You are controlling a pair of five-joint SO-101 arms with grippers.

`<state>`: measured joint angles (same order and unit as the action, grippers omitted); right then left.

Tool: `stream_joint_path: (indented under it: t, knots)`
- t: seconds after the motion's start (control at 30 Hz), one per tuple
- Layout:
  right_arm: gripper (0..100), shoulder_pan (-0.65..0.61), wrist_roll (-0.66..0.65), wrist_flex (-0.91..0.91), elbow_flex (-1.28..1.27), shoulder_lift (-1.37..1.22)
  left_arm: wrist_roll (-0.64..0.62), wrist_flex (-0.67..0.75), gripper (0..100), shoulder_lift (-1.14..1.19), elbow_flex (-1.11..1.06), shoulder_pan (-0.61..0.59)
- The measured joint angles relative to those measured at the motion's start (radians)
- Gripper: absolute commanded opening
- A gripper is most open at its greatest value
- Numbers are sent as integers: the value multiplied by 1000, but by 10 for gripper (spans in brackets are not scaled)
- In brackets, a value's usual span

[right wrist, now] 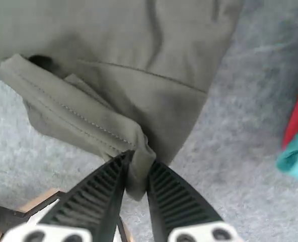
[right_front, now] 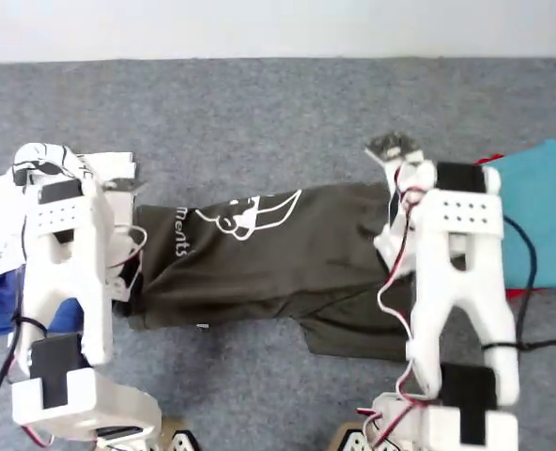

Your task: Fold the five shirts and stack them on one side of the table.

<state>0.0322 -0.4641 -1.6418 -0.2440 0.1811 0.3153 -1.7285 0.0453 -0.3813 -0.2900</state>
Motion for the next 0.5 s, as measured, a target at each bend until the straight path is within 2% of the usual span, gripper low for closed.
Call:
stream_joint_path:
  t: [0.3, 0.5]
  knots:
    - [10, 5, -5, 8, -204, 181, 26, 0, 13, 0, -123, 0]
    - [12, 17, -31, 97, -353, 230, 26, 34, 13, 0, -187, -2]
